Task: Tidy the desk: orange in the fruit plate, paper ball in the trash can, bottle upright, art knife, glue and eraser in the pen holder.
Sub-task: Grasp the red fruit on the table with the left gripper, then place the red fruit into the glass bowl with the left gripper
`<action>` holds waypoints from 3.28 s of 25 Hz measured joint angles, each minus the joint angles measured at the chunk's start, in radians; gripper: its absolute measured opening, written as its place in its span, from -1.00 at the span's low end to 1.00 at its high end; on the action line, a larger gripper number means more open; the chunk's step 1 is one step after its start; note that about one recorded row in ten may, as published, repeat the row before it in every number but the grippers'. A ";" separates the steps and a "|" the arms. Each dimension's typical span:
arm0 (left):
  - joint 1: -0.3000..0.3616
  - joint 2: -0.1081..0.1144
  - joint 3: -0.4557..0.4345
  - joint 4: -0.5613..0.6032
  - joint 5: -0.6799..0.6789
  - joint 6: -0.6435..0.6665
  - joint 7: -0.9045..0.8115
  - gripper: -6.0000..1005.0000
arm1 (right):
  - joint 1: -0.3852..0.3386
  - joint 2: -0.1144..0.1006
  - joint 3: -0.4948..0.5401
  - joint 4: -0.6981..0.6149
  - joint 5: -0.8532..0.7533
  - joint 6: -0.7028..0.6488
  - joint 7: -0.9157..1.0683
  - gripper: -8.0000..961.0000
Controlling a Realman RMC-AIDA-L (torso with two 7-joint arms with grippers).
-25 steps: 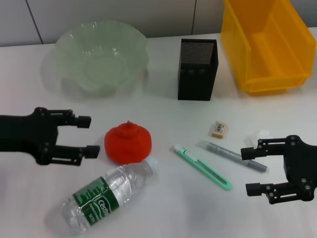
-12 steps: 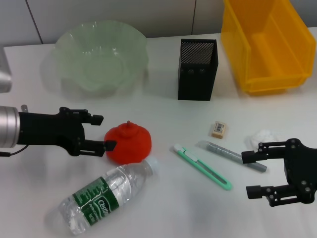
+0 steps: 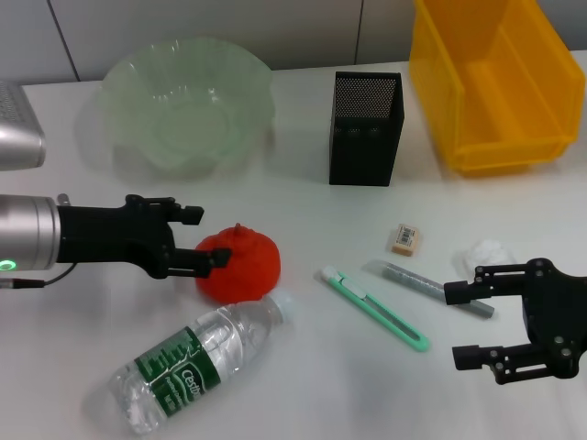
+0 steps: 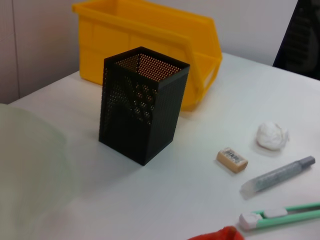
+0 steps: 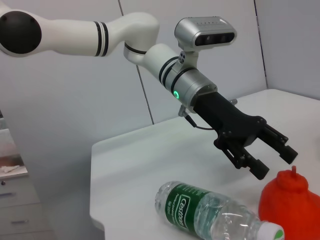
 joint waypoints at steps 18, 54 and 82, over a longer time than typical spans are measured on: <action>-0.001 -0.002 0.207 -0.061 -0.166 -0.156 0.015 0.39 | 0.007 0.009 0.003 0.001 0.002 0.006 0.000 0.51; -0.125 0.000 0.144 0.147 -0.205 -0.265 -0.174 -0.77 | 0.035 0.022 -0.002 0.005 0.009 0.032 -0.005 0.51; -0.190 -0.008 0.302 0.019 -0.237 -0.758 -0.257 -0.36 | 0.046 0.025 -0.008 0.057 0.003 0.033 -0.009 0.51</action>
